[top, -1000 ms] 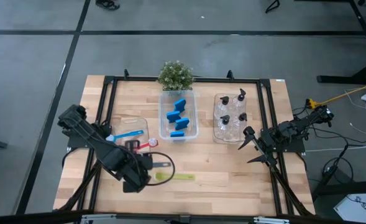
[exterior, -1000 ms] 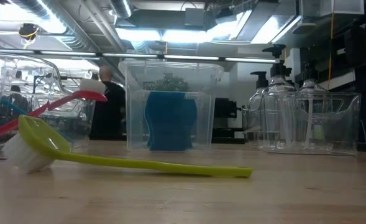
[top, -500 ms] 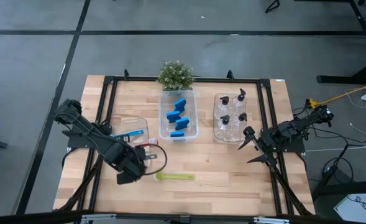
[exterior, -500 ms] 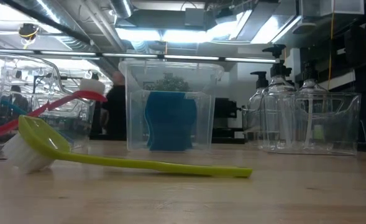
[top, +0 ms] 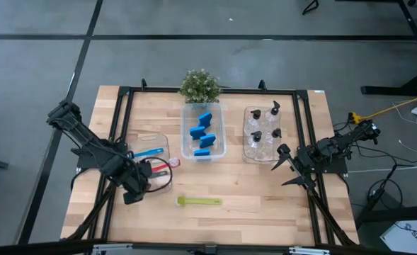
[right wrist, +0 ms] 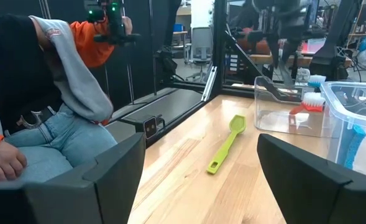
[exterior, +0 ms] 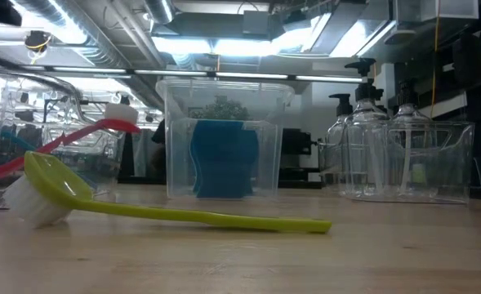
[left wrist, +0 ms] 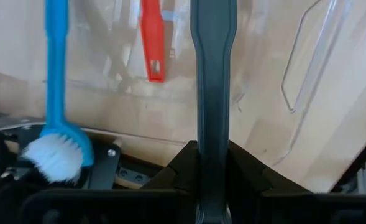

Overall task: Pick & Place Kitchen Sink Supplies
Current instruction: Put the gray brush into the left transparent bin

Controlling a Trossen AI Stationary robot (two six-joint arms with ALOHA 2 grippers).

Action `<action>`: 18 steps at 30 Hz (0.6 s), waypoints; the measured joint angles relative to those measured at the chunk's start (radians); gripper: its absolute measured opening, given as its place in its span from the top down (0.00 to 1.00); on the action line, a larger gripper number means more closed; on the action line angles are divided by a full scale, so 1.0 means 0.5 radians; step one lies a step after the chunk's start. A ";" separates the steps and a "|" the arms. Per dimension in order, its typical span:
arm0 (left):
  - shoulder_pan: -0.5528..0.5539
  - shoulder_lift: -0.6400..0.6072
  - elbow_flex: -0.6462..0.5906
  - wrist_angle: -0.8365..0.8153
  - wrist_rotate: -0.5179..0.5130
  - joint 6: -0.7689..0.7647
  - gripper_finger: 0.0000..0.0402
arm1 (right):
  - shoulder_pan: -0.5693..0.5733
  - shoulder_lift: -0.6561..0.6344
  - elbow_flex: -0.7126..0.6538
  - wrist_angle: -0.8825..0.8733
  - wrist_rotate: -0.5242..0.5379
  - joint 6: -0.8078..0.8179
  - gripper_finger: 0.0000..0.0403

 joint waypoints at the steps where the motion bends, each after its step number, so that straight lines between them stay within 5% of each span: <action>1: -0.008 0.001 -0.030 0.027 0.013 0.003 0.89 | 0.000 0.000 0.000 0.000 0.000 -0.004 0.23; 18: 0.148 0.063 -0.176 0.123 0.079 0.197 0.89 | 0.000 -0.001 0.000 0.000 0.000 -0.004 0.23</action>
